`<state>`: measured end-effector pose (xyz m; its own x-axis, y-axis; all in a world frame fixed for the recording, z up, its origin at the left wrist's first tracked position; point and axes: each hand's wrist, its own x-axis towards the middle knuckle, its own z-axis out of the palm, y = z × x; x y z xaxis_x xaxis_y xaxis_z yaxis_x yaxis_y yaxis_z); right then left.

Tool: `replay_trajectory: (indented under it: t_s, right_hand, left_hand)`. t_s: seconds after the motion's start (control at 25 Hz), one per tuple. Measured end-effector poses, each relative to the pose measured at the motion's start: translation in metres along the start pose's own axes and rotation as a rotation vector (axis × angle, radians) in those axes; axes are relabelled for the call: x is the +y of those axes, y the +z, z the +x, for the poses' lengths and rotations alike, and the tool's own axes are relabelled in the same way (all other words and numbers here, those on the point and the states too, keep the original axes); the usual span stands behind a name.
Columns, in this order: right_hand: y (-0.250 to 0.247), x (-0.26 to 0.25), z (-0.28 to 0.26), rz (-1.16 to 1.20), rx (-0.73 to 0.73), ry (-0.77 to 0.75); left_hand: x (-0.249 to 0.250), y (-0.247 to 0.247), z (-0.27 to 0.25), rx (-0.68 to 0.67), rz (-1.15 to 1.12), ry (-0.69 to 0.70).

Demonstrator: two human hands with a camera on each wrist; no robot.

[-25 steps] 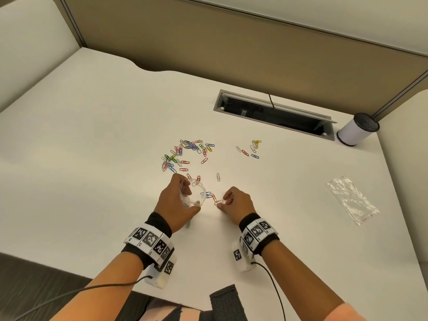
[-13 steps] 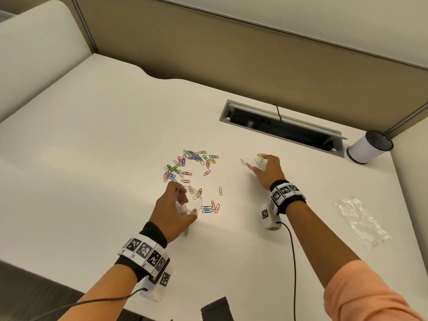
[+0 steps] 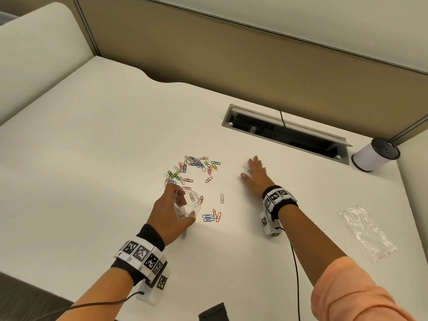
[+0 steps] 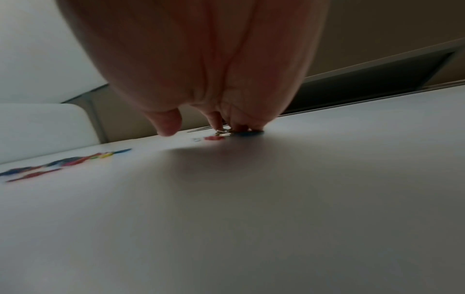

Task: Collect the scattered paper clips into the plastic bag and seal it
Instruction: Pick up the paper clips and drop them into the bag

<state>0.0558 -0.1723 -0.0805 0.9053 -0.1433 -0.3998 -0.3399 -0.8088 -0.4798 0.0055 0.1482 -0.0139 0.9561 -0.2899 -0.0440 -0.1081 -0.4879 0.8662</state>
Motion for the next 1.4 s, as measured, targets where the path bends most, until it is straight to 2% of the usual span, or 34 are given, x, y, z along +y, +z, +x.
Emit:
replay_trajectory:
  t_s: [0.2,0.48,0.64,0.92,1.16,1.28,1.4]
  right_hand:
    - [0.031,-0.027,-0.038,0.024,-0.059,-0.127]
    - [0.067,-0.065,-0.092,-0.017,-0.123,-0.197]
    - [0.084,-0.073,-0.103,-0.077,-0.041,-0.156]
    - [0.077,-0.065,-0.111,-0.296,0.065,-0.299]
    - [0.068,-0.067,-0.114,-0.276,0.092,-0.221]
    - [0.053,-0.067,-0.117,-0.073,0.125,-0.070]
    - [0.042,-0.068,-0.125,0.301,0.108,0.094]
  left_hand:
    - [-0.001,0.001,0.003,-0.036,-0.008,0.023]
    - [-0.002,0.004,0.002,-0.079,-0.015,0.070]
    - [-0.002,0.000,-0.002,-0.090,-0.021,0.070]
    - [-0.001,-0.005,-0.013,-0.104,-0.049,0.049]
    - [-0.002,-0.010,-0.021,-0.104,-0.064,0.021]
    - [-0.003,-0.010,-0.024,-0.098,-0.064,0.022]
    - [-0.003,-0.009,-0.027,-0.099,-0.069,0.021]
